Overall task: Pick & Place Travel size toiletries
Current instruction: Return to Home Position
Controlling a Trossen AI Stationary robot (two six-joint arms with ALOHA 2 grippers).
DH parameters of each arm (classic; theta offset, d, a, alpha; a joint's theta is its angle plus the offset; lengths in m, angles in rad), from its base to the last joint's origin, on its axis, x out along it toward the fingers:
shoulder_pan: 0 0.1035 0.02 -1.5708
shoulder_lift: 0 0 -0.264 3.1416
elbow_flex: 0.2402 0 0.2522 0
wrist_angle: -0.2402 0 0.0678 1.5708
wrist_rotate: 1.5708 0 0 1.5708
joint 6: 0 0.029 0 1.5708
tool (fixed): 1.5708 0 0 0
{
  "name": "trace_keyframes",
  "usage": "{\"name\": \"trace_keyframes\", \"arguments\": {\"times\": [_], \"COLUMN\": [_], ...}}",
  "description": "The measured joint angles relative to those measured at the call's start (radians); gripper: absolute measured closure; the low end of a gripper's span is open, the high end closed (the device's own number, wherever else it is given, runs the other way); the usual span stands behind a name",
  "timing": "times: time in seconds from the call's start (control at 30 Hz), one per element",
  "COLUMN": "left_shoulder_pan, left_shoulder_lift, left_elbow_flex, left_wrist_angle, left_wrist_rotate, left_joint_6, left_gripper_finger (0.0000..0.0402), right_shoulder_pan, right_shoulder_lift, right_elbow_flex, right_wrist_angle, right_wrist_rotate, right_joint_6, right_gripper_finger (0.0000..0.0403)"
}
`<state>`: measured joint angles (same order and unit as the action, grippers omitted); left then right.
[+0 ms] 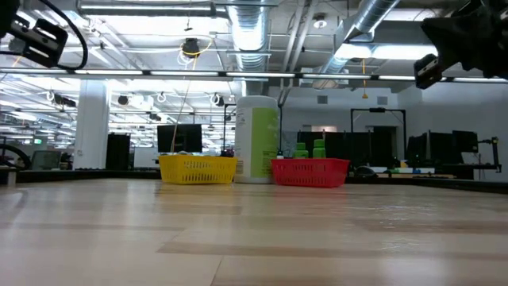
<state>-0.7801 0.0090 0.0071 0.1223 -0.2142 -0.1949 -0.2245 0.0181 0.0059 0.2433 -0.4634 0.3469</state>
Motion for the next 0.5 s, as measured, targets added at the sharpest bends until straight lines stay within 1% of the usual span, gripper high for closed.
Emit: {"name": "trace_keyframes", "arguments": {"times": [0.1, 0.2, 0.3, 0.37, 0.43, 0.5], "left_shoulder_pan": [0.004, 0.004, 0.004, 0.013, 0.041, 0.089], "left_shoulder_lift": [-0.008, -0.009, -0.009, -0.009, -0.009, -0.009], "left_elbow_flex": [-0.001, -0.001, -0.001, -0.001, -0.001, -0.001], "left_wrist_angle": [-0.013, -0.009, -0.009, -0.019, -0.043, -0.060], "left_wrist_rotate": [0.005, 0.007, 0.009, 0.009, -0.008, -0.031], "left_joint_6": [-0.013, 0.001, 0.008, 0.035, 0.056, 0.064], "left_gripper_finger": [0.0390, 0.0390, 0.0390, 0.0390, 0.0390, 0.0390], "right_shoulder_pan": [-0.001, -0.004, -0.018, -0.038, -0.066, -0.096], "right_shoulder_lift": [0.000, 0.000, 0.000, 0.000, 0.001, 0.005], "right_elbow_flex": [0.000, 0.000, 0.000, 0.000, 0.000, 0.000], "right_wrist_angle": [-0.036, -0.083, -0.080, -0.109, -0.169, -0.169], "right_wrist_rotate": [-0.014, -0.028, -0.101, -0.165, -0.206, -0.257], "right_joint_6": [-0.021, -0.094, -0.194, -0.241, -0.247, -0.245], "right_gripper_finger": [0.0396, 0.0396, 0.0396, 0.0396, 0.0396, 0.0396]}}
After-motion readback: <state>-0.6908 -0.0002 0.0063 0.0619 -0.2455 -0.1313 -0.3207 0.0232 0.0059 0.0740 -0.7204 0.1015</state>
